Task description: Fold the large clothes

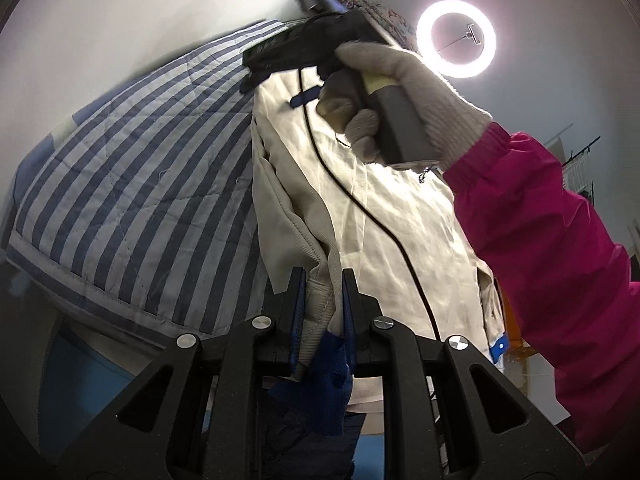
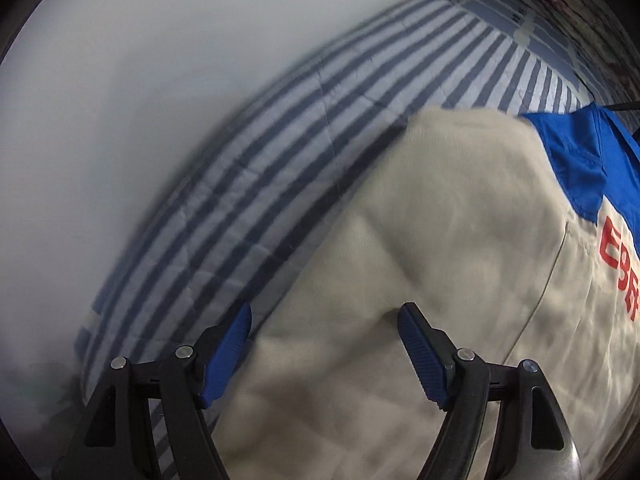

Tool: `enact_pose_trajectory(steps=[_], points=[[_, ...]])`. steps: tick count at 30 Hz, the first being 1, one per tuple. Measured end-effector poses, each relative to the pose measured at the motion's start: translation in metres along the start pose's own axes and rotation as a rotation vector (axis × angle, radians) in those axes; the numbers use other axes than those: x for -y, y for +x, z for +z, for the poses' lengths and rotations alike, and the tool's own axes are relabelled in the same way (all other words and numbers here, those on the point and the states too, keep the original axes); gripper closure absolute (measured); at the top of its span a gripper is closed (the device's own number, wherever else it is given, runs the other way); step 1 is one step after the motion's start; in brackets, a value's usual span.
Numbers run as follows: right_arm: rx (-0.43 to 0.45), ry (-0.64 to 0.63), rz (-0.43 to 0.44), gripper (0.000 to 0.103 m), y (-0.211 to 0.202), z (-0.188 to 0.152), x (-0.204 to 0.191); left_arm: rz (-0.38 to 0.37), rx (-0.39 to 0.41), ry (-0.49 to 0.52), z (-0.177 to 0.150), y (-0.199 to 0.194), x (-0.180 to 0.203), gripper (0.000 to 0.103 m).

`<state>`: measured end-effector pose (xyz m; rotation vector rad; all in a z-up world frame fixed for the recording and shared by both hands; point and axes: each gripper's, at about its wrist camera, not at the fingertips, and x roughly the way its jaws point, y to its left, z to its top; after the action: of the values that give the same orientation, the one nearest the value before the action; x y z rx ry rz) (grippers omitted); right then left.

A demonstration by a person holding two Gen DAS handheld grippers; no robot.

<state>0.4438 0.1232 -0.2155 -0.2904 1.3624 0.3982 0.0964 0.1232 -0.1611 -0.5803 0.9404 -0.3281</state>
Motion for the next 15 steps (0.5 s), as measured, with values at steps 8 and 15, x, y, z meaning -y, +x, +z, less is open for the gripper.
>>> enact_pose_trajectory(steps=[8, 15], points=[[0.035, 0.021, -0.005, 0.093, -0.001, -0.029, 0.02, 0.02, -0.008, 0.073, -0.004, 0.006, 0.032, 0.088], [0.242, 0.202, 0.236, 0.099, -0.062, -0.083, 0.093, 0.018, -0.035, 0.205, -0.017, 0.018, 0.08, 0.088]])
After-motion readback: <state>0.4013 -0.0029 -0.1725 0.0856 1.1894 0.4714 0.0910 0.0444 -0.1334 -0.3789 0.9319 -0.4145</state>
